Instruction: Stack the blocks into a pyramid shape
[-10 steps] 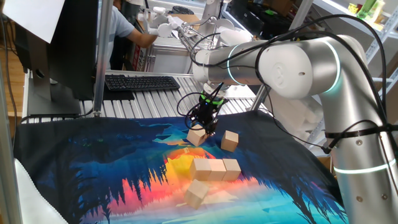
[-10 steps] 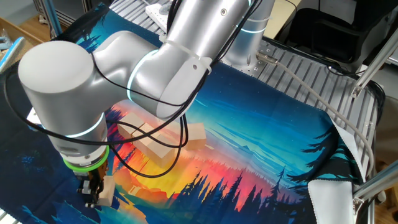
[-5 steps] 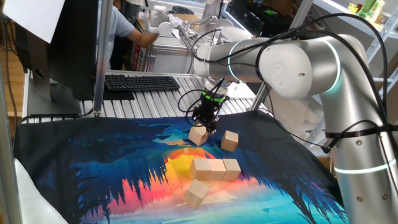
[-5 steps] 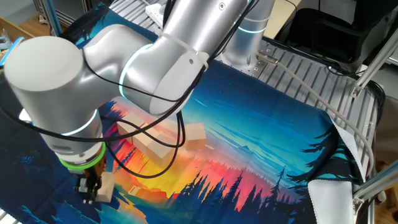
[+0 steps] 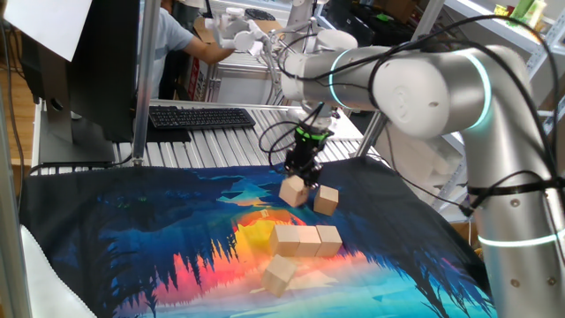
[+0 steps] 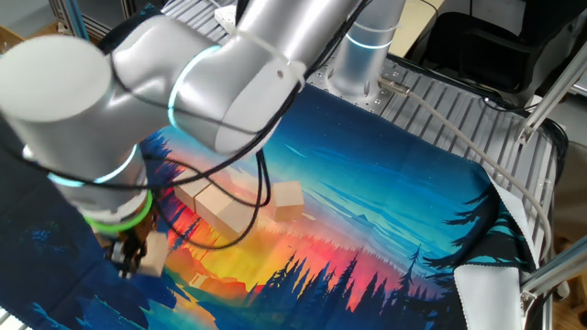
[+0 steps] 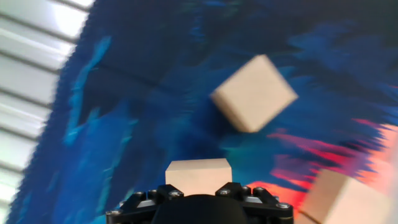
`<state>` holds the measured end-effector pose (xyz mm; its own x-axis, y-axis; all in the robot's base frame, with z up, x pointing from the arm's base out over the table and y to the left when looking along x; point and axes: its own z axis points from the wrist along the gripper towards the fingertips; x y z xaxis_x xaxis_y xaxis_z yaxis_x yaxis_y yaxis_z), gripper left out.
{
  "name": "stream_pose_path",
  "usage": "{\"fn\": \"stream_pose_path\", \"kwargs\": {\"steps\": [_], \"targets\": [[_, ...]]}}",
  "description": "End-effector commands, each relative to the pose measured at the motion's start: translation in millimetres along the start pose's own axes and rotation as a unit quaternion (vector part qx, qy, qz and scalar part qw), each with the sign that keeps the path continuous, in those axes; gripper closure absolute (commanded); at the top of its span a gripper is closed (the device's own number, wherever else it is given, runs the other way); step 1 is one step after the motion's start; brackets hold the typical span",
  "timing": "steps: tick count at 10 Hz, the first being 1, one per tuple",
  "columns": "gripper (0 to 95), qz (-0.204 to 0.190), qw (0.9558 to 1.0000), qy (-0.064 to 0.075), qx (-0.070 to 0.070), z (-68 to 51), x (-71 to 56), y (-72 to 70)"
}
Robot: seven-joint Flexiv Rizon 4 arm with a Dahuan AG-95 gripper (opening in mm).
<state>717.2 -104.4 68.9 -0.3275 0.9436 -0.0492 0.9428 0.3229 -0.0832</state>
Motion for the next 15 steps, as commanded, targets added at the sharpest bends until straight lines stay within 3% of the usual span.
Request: {"fn": "stream_pose_path", "kwargs": {"steps": [1,4,8,11,15], "targets": [[95.0,0.033,0.9993,0.009,0.015,-9.2,-1.8,-26.0],[95.0,0.046,0.9986,0.015,0.023,-21.2,-1.4,-52.9],[95.0,0.066,0.9971,0.019,0.034,-20.7,6.4,-86.0],[95.0,0.08,0.9952,0.028,0.048,-30.1,12.1,-92.7],[95.0,0.098,0.9929,0.03,0.06,-40.6,20.0,-100.7]]}}
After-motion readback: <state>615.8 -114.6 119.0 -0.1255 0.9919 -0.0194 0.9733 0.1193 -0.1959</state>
